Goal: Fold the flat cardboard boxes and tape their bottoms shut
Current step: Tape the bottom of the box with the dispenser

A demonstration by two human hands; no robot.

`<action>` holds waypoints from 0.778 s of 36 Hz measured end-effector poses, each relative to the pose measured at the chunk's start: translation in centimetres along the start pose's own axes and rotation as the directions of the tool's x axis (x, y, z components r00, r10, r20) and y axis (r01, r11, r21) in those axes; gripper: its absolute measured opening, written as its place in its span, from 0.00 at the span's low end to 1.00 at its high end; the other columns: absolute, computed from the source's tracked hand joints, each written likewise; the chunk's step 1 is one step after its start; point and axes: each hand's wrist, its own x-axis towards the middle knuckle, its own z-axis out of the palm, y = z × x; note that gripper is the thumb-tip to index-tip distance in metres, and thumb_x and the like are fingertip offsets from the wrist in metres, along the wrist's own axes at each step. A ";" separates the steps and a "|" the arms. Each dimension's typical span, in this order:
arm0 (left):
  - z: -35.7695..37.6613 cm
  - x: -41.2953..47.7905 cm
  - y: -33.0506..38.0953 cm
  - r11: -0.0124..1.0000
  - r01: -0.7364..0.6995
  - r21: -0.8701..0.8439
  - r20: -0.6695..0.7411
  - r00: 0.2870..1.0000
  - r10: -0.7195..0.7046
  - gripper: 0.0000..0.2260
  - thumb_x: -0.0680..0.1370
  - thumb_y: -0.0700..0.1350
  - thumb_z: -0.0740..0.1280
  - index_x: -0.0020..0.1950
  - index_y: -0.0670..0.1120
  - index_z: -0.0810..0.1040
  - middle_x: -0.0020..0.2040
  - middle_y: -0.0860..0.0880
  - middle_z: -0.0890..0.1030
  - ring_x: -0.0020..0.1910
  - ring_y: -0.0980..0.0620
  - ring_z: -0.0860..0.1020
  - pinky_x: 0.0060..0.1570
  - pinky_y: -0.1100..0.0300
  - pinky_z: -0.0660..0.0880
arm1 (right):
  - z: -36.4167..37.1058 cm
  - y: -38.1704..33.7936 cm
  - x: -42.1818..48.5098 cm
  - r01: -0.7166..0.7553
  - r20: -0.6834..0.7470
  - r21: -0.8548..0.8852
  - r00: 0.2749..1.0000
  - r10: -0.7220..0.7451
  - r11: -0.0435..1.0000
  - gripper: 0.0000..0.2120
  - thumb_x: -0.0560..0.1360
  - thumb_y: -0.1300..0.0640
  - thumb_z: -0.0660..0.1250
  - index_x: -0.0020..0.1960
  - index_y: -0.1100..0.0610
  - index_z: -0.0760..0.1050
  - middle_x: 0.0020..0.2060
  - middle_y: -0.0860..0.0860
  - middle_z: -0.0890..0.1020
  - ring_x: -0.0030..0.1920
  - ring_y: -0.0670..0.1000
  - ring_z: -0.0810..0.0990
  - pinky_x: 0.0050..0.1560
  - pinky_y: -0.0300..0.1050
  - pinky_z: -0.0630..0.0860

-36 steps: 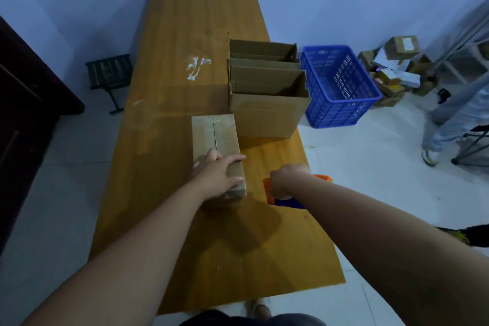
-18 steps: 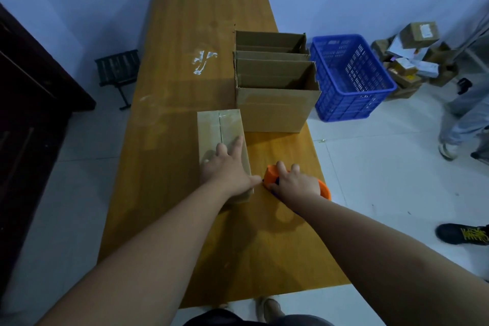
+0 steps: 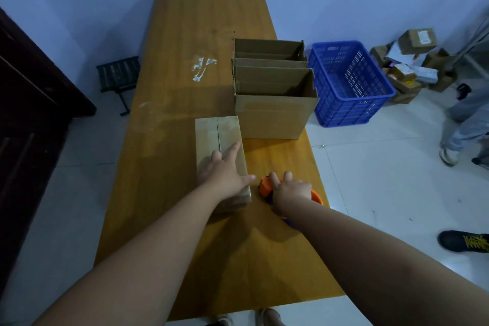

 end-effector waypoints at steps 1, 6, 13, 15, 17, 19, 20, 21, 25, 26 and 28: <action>0.0 0.0 0.0 1.000 -0.002 -0.019 0.002 1.000 0.002 0.39 0.73 0.63 0.65 0.75 0.63 0.44 0.68 0.46 0.61 0.62 0.43 0.69 0.55 0.49 0.74 | -0.1 0.1 0.0 0.015 -0.034 -0.052 0.999 -0.017 0.999 0.41 0.74 0.48 0.70 0.76 0.49 0.46 0.71 0.57 0.61 0.68 0.62 0.65 0.63 0.59 0.67; -1.3 0.0 0.2 0.972 0.003 -0.234 0.049 0.999 0.008 0.34 0.77 0.62 0.59 0.77 0.58 0.45 0.77 0.48 0.54 0.73 0.42 0.60 0.65 0.44 0.66 | 0.0 1.0 0.4 0.104 -0.157 -0.091 0.981 -0.117 0.990 0.37 0.73 0.37 0.65 0.75 0.49 0.52 0.71 0.57 0.62 0.72 0.62 0.56 0.69 0.61 0.56; -2.5 -0.7 -2.4 0.836 -0.115 -0.537 -0.005 0.991 0.133 0.17 0.80 0.49 0.61 0.69 0.53 0.69 0.62 0.48 0.72 0.55 0.52 0.72 0.45 0.63 0.71 | -0.9 0.9 -0.3 0.341 -0.397 -0.033 0.858 -0.325 0.940 0.26 0.81 0.48 0.54 0.77 0.45 0.51 0.76 0.52 0.56 0.76 0.58 0.48 0.73 0.60 0.48; -1.8 -0.9 -3.2 0.817 -0.174 -0.550 -0.101 0.985 0.141 0.11 0.81 0.46 0.61 0.62 0.51 0.75 0.53 0.51 0.75 0.45 0.57 0.73 0.36 0.68 0.68 | -1.6 0.4 -1.1 0.404 -0.565 0.068 0.769 -0.298 0.912 0.22 0.80 0.54 0.57 0.74 0.47 0.59 0.73 0.50 0.64 0.74 0.56 0.56 0.72 0.58 0.54; -1.4 -0.9 -3.9 0.773 -0.211 -0.599 -0.134 0.978 0.163 0.07 0.80 0.45 0.61 0.56 0.52 0.77 0.48 0.53 0.76 0.43 0.58 0.74 0.35 0.70 0.68 | -2.4 -0.1 -1.8 0.513 -0.691 0.087 0.648 -0.319 0.854 0.20 0.79 0.57 0.56 0.71 0.50 0.67 0.68 0.50 0.72 0.70 0.56 0.65 0.67 0.57 0.63; -1.4 -1.0 -4.3 0.729 -0.244 -0.640 -0.153 0.970 0.190 0.08 0.80 0.43 0.62 0.50 0.55 0.78 0.47 0.53 0.77 0.46 0.56 0.75 0.38 0.69 0.69 | -2.9 -0.6 -2.3 0.620 -0.676 -0.003 0.577 -0.458 0.785 0.21 0.78 0.54 0.54 0.68 0.54 0.72 0.65 0.51 0.76 0.68 0.57 0.69 0.63 0.57 0.69; -1.5 -1.0 -4.6 0.721 -0.265 -0.641 -0.172 0.964 0.201 0.09 0.80 0.42 0.62 0.48 0.56 0.78 0.46 0.53 0.77 0.47 0.54 0.75 0.39 0.69 0.69 | -3.0 -0.9 -2.5 0.661 -0.629 -0.031 0.570 -0.529 0.750 0.21 0.78 0.53 0.54 0.68 0.55 0.72 0.66 0.52 0.76 0.69 0.56 0.70 0.64 0.56 0.69; -1.5 -1.2 -4.9 0.734 -0.288 -0.616 -0.199 0.958 0.208 0.10 0.80 0.41 0.63 0.47 0.56 0.78 0.47 0.53 0.77 0.48 0.54 0.75 0.40 0.70 0.69 | -2.8 -1.0 -2.6 0.688 -0.590 -0.026 0.575 -0.567 0.725 0.20 0.79 0.54 0.55 0.69 0.56 0.72 0.67 0.52 0.74 0.70 0.56 0.69 0.67 0.55 0.68; -1.9 -2.2 -7.1 0.904 -0.380 -0.197 -0.303 0.900 0.312 0.09 0.80 0.42 0.62 0.54 0.47 0.81 0.51 0.51 0.75 0.52 0.54 0.72 0.46 0.67 0.68 | -2.6 -0.4 -3.2 0.676 -0.527 0.059 0.645 -0.553 0.734 0.23 0.80 0.60 0.59 0.74 0.52 0.63 0.74 0.49 0.63 0.75 0.49 0.60 0.72 0.45 0.60; -1.9 -2.5 -7.8 0.910 -0.407 -0.083 -0.295 0.882 0.368 0.10 0.80 0.43 0.61 0.56 0.47 0.81 0.52 0.51 0.75 0.53 0.53 0.72 0.48 0.66 0.68 | -2.6 -0.2 -3.3 0.672 -0.518 0.048 0.650 -0.557 0.739 0.24 0.81 0.60 0.59 0.75 0.51 0.62 0.75 0.48 0.61 0.75 0.48 0.59 0.72 0.44 0.60; -1.9 -3.0 -8.9 0.906 -0.420 0.052 -0.261 0.870 0.418 0.11 0.81 0.47 0.60 0.59 0.50 0.80 0.56 0.52 0.75 0.57 0.52 0.72 0.51 0.63 0.68 | -2.5 -0.1 -3.2 0.672 -0.494 0.001 0.644 -0.584 0.740 0.24 0.81 0.60 0.59 0.76 0.49 0.60 0.76 0.47 0.59 0.75 0.48 0.57 0.72 0.43 0.58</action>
